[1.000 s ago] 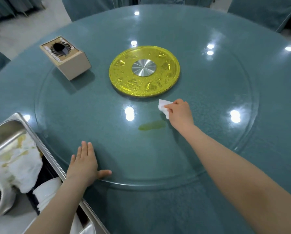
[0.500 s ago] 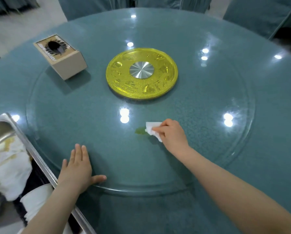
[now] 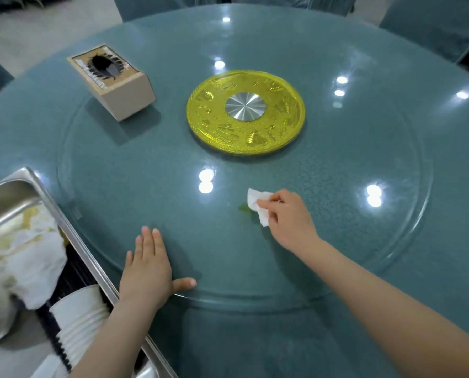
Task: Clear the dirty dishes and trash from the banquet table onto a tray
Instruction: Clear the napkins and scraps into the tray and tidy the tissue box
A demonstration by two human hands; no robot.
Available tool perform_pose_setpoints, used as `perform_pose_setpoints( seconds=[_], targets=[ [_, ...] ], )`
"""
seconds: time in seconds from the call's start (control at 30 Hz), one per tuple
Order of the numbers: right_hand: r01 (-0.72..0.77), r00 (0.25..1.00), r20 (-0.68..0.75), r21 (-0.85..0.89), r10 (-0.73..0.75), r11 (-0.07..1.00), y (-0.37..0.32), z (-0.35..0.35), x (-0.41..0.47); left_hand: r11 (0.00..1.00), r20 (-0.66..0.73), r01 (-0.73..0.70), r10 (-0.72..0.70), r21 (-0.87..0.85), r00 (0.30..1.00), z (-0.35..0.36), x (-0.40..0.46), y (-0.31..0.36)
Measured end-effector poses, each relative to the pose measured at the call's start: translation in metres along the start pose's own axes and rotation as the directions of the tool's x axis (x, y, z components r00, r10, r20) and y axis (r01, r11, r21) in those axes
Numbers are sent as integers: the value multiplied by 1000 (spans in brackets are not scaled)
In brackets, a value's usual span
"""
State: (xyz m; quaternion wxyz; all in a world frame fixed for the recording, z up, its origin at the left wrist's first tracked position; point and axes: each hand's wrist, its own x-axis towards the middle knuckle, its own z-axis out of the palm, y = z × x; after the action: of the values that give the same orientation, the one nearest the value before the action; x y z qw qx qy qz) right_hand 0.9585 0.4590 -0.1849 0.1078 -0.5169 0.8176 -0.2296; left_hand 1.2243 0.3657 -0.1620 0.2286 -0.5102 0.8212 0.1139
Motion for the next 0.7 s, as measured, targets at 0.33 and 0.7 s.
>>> perform_pose_setpoints(
  seconds=[0.33,0.7],
  targets=[
    [119,993,-9,105,-119,987,-16,-2,-56,1000,13,1,-1,11,1000,1,-3,8],
    [-292,954,-114,-157,276,943,-7,0,119,1000,2,4,-4,8,1000,4,-3,11]
  ],
)
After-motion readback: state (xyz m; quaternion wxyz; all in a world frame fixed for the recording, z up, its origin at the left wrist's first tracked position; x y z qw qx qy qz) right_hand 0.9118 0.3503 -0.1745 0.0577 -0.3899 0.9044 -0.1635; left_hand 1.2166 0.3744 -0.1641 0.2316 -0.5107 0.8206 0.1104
